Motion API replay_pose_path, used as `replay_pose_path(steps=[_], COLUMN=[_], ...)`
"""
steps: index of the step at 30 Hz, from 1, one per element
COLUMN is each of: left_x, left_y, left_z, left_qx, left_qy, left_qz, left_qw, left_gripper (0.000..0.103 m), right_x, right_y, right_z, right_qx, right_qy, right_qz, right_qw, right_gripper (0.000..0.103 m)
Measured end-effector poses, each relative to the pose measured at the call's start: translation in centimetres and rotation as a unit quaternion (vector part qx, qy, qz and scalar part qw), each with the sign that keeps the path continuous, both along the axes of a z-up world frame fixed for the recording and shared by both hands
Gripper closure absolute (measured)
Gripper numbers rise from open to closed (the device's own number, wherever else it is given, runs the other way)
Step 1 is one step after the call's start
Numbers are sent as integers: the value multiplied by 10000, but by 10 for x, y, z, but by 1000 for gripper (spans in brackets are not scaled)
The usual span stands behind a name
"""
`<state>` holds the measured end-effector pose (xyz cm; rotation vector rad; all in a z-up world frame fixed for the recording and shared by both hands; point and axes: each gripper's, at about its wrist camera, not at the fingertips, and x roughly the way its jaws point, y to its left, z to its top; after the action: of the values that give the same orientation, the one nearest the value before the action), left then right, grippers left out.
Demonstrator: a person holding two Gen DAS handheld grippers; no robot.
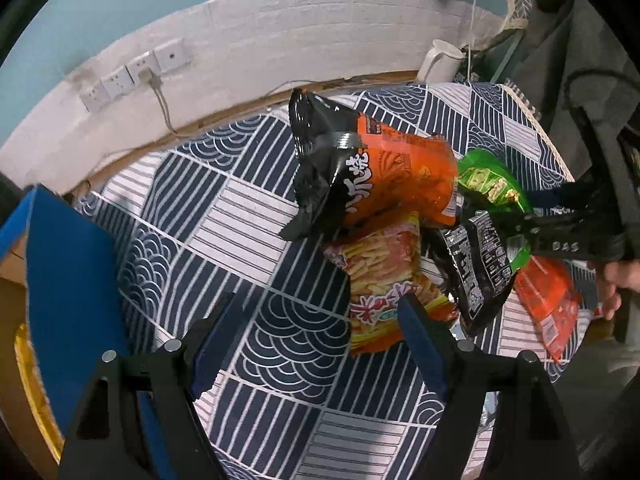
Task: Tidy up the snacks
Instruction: 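Grasp the red stick-snack bag with the left gripper while the right grasps the green peanut bag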
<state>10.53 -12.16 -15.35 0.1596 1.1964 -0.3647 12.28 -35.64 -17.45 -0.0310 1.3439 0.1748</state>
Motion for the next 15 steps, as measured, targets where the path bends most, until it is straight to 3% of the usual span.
replay_pose_path(steps=[6,15], left_x=[1,14], left_y=[-7,-36], left_z=[-6,-14], left_qx=[-138,-263], left_qy=[173,334], left_qz=[112,99], left_qw=[9997,9990], left_gripper=[22,22], right_x=[1,-12], right_y=[-7,-22], right_z=[-7,21], right_qx=[-17,76], right_qy=[-4,-436], right_qz=[-34,-156], right_qw=[10000,9989], right_gripper=[68,70])
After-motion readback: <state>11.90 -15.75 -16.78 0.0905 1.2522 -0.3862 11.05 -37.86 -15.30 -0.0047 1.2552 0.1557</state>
